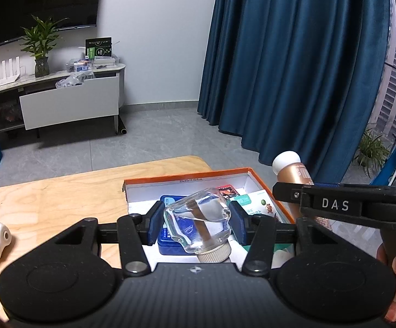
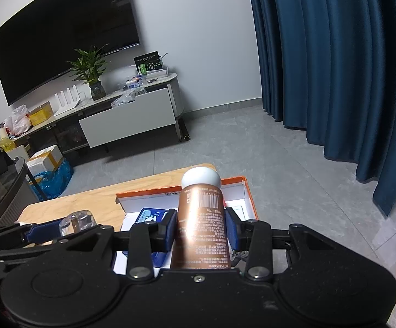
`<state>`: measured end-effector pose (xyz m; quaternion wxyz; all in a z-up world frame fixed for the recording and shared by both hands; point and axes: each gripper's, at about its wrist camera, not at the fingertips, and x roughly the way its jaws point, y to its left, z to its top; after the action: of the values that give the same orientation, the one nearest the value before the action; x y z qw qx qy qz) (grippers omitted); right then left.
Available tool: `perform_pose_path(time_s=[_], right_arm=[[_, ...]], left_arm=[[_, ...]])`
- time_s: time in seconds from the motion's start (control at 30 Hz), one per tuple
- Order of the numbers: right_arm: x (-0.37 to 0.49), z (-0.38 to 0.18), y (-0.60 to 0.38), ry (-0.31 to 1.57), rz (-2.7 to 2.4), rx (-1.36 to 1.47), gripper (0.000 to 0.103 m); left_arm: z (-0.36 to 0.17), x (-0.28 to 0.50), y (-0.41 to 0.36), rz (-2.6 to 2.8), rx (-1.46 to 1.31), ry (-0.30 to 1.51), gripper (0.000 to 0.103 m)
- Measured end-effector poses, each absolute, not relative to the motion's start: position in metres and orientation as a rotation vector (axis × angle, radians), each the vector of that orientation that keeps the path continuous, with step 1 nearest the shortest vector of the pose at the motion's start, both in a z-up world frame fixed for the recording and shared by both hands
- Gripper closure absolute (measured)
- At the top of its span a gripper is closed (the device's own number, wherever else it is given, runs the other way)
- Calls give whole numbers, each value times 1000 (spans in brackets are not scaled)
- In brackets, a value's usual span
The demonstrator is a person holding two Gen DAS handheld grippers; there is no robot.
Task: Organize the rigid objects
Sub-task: 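Lower the glass bottle and bronze bottle into the lid and open both tools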
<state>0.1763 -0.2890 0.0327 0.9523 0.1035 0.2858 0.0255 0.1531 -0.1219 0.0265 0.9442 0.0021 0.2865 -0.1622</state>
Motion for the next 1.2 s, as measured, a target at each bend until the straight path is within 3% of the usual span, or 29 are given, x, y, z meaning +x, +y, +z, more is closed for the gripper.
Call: perform_pose_path(time_s=[1.2], right_arm=[[189,16,-266,663,125,200,56]], left_arm=[[23,176,-116,-286,-30,630,51]])
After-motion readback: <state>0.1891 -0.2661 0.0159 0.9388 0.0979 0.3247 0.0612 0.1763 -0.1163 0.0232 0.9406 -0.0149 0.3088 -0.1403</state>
